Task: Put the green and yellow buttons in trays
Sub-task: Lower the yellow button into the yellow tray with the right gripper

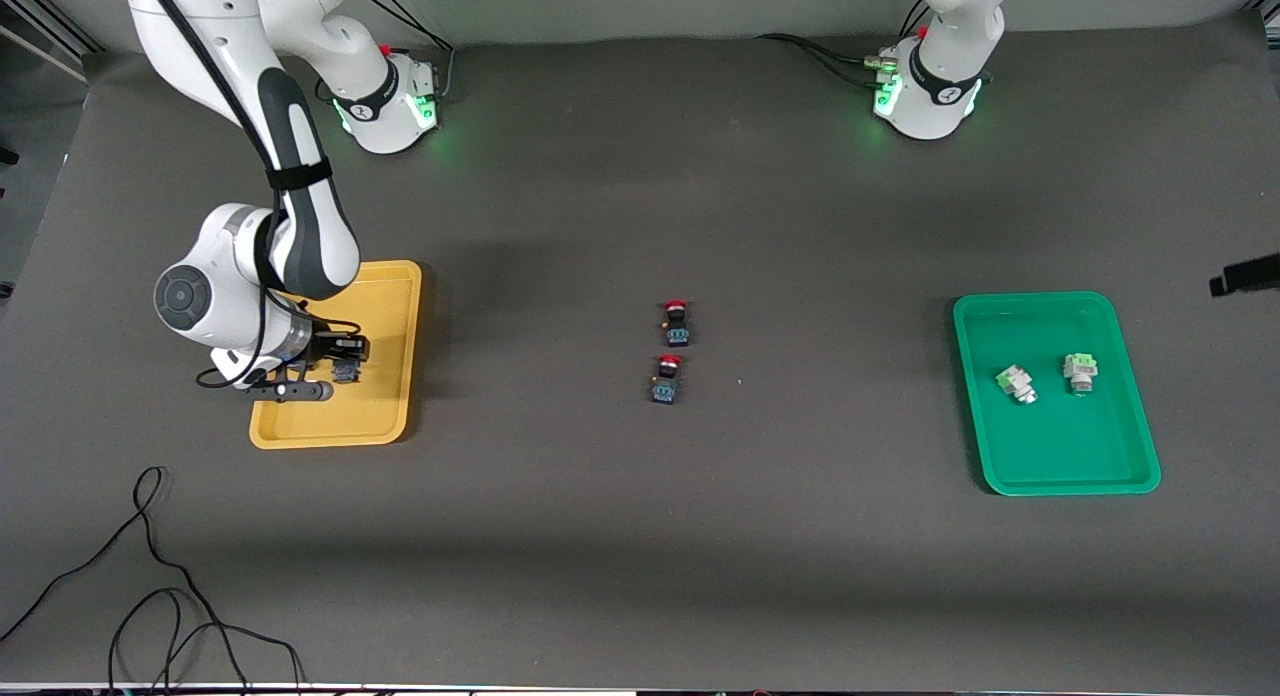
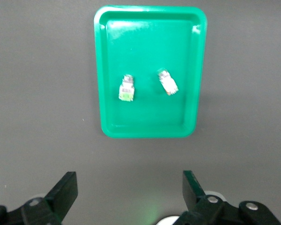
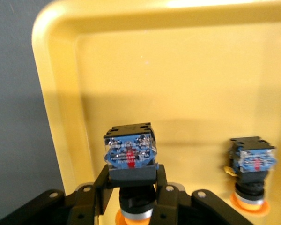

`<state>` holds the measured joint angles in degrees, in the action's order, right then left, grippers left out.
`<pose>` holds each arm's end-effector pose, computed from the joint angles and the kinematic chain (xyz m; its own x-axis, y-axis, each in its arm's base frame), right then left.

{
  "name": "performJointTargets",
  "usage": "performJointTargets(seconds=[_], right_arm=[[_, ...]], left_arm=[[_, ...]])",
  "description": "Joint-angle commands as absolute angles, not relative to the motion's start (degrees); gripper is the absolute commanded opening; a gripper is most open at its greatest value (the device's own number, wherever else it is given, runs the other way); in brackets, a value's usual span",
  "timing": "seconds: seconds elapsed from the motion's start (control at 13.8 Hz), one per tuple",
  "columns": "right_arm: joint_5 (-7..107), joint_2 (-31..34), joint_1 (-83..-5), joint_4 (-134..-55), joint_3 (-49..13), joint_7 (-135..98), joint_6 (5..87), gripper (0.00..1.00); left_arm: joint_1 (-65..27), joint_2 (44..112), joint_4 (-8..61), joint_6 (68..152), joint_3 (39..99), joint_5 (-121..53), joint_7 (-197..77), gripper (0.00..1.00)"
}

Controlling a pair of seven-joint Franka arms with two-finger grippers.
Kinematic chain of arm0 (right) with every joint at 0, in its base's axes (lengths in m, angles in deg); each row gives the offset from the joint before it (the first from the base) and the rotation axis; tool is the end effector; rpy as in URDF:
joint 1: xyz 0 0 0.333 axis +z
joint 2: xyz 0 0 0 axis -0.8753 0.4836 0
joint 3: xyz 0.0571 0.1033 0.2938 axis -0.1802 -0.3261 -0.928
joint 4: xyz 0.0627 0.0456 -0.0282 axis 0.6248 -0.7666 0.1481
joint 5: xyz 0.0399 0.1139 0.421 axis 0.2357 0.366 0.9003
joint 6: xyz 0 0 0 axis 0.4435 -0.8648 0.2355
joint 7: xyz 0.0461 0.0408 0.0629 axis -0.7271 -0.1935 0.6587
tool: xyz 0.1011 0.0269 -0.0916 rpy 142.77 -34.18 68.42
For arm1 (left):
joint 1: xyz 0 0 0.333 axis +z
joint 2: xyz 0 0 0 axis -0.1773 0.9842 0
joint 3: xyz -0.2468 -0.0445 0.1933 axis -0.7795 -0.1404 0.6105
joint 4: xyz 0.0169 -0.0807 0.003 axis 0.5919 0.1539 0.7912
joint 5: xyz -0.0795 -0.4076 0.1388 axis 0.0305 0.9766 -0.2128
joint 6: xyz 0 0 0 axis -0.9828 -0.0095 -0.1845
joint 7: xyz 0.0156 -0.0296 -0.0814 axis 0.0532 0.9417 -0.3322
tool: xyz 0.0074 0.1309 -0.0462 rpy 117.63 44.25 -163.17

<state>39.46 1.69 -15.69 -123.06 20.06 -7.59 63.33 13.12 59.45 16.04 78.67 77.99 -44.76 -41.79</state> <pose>0.5508 0.0112 0.1557 0.9885 -0.0175 -0.1505 -0.0245 -0.9987 -0.0446 0.5984 0.1578 0.5209 0.9840 0.0345 -0.1748 0.0401 -0.9988 0.0290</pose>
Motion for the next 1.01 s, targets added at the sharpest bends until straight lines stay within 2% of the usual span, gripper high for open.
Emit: performJointTargets(seconds=[0.0,0.29,0.36,0.43,0.51,0.65,0.94], right_arm=[[45.3,5.3,-15.3,-123.3,20.5,-0.6,64.3,0.00],[45.9,7.1,-15.1,-123.3,20.4,1.2,64.2,0.00],[45.9,7.1,-15.1,-123.3,20.4,1.2,64.2,0.17],[45.9,7.0,-15.2,-123.3,20.4,1.2,64.2,0.84],[45.9,6.6,-15.3,-123.2,20.5,1.2,63.9,0.99],[45.9,5.2,-15.4,-122.7,21.0,1.1,62.0,1.00],[45.3,0.0,-14.5,-117.7,26.0,0.5,52.1,1.00]], left_arm=[[7.2,53.9,18.0,76.5,78.5,-44.2,-48.6,1.00],[-4.5,51.4,18.2,75.2,81.2,-44.3,-57.8,1.00],[-9.0,51.4,18.1,75.2,83.9,-44.2,-59.2,1.00],[-13.6,51.4,17.9,75.3,87.1,-44.2,-59.7,1.00],[-16.6,51.4,17.9,75.5,89.2,-44.2,-59.8,1.00],[-17.6,51.6,16.9,75.6,89.3,-44.1,-59.7,1.00],[-17.7,51.6,16.9,76.2,89.1,-44.0,-58.9,1.00]])
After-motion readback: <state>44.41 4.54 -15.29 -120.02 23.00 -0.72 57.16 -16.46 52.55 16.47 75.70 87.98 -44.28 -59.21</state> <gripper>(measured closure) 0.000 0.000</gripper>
